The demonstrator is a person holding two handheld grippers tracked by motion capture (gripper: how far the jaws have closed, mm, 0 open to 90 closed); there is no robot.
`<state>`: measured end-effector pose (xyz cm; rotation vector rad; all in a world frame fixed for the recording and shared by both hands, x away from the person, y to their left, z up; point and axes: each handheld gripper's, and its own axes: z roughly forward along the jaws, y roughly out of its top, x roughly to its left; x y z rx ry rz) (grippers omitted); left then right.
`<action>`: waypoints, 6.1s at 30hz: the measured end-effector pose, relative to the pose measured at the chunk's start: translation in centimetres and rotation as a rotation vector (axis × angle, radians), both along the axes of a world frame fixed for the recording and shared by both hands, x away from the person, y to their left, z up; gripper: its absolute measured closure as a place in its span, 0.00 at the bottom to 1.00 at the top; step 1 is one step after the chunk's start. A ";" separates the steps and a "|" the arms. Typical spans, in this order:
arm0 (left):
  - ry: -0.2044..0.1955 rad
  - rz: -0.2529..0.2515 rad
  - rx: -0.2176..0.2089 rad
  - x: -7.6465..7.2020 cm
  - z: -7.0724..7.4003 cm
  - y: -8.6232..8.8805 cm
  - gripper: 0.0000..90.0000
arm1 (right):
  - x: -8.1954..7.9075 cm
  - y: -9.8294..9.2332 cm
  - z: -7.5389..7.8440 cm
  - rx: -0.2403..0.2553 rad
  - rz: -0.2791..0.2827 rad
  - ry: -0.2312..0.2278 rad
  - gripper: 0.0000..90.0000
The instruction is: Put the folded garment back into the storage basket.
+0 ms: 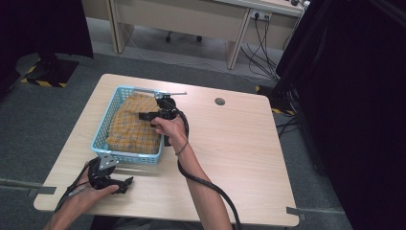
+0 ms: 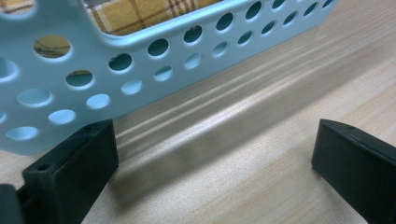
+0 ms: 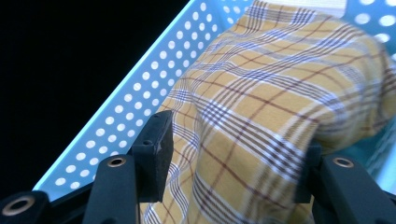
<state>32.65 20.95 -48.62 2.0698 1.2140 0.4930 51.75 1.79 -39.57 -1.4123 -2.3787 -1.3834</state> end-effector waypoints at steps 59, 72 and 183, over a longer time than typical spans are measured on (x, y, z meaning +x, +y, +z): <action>0.000 -0.002 0.002 0.0 0.0 0.0 0.00 | -1.0 -8.4 1.1 0.009 -0.110 -0.111 0.04; -0.001 -0.002 0.002 0.0 0.0 0.0 0.00 | -1.3 -9.6 0.4 0.003 -0.111 -0.114 0.04; -0.002 -0.003 0.002 0.0 0.0 0.0 0.00 | -6.4 -15.5 -4.3 -0.088 -0.042 -0.166 0.04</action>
